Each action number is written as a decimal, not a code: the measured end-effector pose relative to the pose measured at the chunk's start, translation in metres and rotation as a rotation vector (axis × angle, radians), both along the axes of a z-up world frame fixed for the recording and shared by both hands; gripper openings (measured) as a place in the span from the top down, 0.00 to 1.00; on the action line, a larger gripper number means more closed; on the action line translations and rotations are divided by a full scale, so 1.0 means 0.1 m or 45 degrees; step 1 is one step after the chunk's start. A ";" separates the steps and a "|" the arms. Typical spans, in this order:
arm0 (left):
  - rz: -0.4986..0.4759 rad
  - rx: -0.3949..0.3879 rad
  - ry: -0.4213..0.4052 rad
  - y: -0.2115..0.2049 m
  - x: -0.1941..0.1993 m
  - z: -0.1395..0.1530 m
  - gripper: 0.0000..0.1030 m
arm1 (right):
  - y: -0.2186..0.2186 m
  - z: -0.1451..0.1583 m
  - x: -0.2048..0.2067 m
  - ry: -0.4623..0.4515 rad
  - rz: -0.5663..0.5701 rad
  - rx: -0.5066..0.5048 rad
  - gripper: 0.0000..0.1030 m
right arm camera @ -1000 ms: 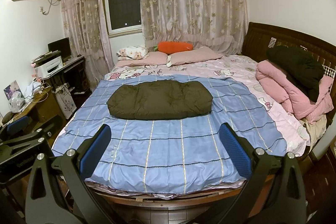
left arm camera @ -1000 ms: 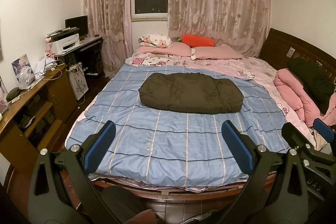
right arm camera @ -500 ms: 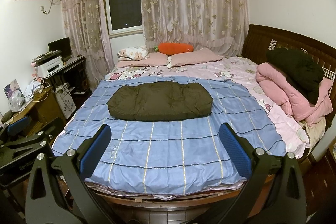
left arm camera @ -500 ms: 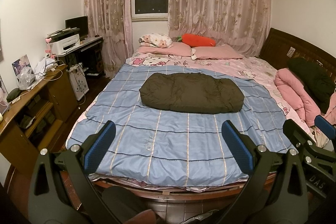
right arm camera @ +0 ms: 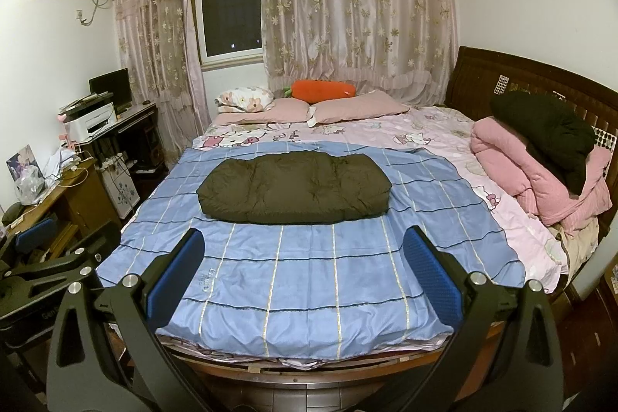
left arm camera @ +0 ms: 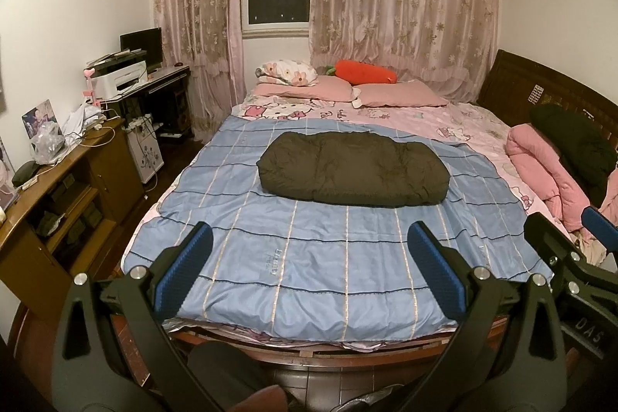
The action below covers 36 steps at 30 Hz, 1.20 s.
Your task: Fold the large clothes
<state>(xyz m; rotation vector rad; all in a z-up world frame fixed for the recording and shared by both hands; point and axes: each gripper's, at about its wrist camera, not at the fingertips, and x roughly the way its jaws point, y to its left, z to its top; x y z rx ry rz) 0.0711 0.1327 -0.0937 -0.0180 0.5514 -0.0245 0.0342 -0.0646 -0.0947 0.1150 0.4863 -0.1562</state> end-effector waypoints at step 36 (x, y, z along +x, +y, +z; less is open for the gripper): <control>-0.037 -0.018 0.031 0.10 0.00 -0.11 0.02 | -0.03 0.02 0.01 0.000 0.003 0.000 0.01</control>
